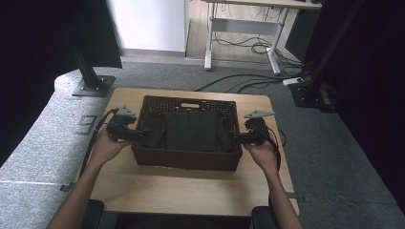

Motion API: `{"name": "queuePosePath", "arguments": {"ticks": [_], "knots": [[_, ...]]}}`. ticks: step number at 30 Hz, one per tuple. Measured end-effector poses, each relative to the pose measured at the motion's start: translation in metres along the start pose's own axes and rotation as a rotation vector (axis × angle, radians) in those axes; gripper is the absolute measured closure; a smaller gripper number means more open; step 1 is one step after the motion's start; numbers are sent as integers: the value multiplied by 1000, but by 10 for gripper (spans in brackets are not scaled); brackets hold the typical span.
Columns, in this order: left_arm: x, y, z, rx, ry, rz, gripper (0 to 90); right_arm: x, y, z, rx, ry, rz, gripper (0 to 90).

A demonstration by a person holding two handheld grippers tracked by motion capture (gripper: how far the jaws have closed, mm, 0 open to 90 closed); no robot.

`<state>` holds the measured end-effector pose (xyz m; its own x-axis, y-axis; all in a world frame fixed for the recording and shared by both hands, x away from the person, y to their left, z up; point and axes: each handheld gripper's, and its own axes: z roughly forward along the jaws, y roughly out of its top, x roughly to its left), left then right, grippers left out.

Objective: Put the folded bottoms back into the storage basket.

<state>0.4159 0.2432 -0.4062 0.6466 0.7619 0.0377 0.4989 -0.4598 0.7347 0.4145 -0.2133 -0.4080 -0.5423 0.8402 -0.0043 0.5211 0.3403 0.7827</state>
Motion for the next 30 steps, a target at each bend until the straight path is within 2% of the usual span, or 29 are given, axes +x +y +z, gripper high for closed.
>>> {"name": "queuePosePath", "arguments": {"ticks": [5,8,12,16,19,25,30], "knots": [[-3,-11,-13,-19,-35,-7,145,2,-9,-12,-18,8,10,129],[-5,-18,-20,-36,-44,-11,138,5,-15,-19,-31,19,3,87],[-8,-33,-30,-59,-61,-7,74,11,-25,-29,-52,30,-13,14],[-15,-55,-30,-53,-47,22,0,16,-41,-35,-65,42,-37,0],[-18,-70,-24,-47,-43,26,0,20,-56,-35,-65,53,-44,0],[-21,-103,-4,-32,-34,14,0,22,-96,-19,-42,62,-28,0],[-23,-131,17,11,-31,4,0,19,-131,12,36,62,7,0]]}}
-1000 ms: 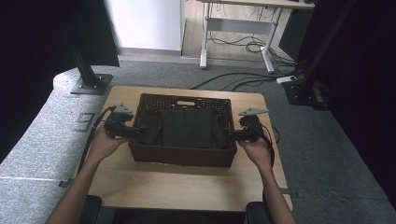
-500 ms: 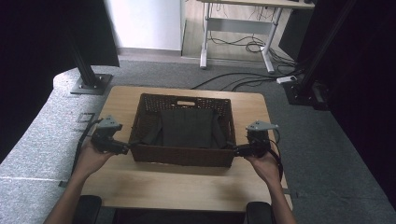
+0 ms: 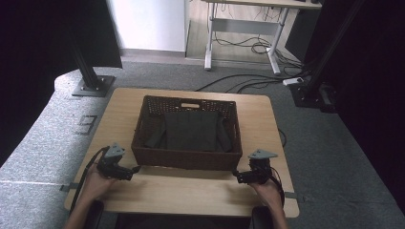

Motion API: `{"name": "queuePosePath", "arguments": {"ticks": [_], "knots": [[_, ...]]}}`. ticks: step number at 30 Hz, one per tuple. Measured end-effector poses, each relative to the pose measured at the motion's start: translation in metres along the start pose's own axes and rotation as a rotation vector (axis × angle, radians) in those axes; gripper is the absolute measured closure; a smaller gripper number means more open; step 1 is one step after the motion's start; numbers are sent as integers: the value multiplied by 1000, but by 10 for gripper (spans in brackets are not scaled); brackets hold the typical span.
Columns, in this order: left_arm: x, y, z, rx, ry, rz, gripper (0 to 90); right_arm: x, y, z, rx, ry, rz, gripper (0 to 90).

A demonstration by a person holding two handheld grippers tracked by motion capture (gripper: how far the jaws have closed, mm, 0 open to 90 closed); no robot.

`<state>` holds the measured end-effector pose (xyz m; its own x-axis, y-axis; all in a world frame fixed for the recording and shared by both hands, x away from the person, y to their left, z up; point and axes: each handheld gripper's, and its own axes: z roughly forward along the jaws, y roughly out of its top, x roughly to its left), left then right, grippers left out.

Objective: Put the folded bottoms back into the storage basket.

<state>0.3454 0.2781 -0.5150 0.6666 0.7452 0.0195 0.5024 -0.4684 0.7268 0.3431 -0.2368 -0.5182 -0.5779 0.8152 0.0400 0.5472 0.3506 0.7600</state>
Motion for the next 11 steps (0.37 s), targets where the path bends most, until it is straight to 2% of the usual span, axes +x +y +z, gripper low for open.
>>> {"name": "queuePosePath", "arguments": {"ticks": [4,6,7,8,11], "knots": [[2,-16,15,31,-14,-16,0,0,-14,17,66,-18,-10,0],[3,-22,24,76,-11,-15,0,1,-21,26,97,-44,-26,0],[5,-22,26,88,-23,-30,0,1,-24,28,95,-35,-16,0],[5,-21,26,91,-9,-31,0,0,-26,30,69,-37,-7,0],[5,-21,26,94,-2,-32,0,0,-26,30,68,-37,-7,0]]}}
